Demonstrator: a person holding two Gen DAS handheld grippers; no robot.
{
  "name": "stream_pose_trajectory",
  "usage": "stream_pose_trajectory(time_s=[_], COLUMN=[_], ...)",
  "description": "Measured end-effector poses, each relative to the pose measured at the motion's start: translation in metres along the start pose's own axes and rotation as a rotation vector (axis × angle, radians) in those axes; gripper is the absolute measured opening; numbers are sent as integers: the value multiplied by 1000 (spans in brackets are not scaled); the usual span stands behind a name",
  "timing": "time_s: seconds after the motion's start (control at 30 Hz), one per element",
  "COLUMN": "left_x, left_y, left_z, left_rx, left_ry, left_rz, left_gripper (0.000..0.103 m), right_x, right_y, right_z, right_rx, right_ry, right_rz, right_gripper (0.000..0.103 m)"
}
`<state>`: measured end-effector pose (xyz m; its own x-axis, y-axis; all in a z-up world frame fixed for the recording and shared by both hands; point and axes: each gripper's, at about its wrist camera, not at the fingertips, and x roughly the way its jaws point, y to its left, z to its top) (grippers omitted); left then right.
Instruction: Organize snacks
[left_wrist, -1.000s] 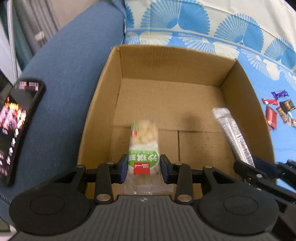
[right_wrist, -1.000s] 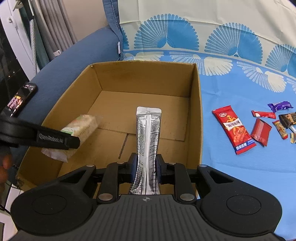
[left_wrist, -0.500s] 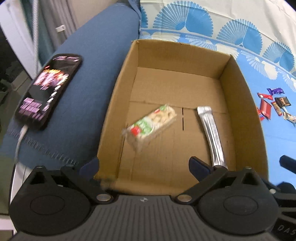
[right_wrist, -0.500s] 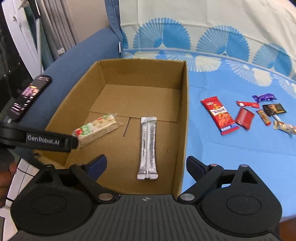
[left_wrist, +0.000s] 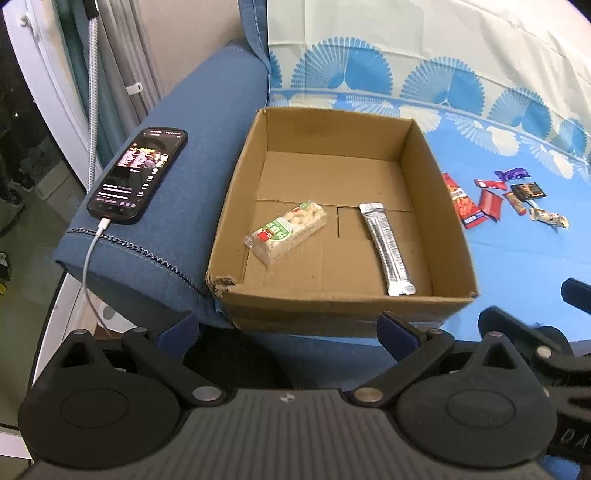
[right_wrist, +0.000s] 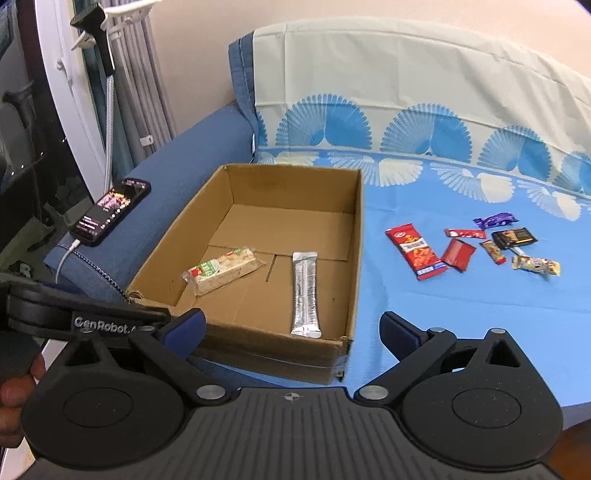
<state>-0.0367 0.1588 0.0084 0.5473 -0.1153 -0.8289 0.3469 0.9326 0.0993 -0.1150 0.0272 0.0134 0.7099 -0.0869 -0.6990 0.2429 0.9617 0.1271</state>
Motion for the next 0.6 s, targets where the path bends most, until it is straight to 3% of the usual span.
stream_pose_trajectory(time_s=[0.6], left_x=[-46], left_y=[-15], left_z=[-18], left_rx=[27], left_ry=[-67], left_rz=[18], left_gripper=[103], right_x=[-48], right_y=[-9], right_z=[-15], right_rx=[9], right_ry=[-101], right_rz=[16], right_gripper=[101])
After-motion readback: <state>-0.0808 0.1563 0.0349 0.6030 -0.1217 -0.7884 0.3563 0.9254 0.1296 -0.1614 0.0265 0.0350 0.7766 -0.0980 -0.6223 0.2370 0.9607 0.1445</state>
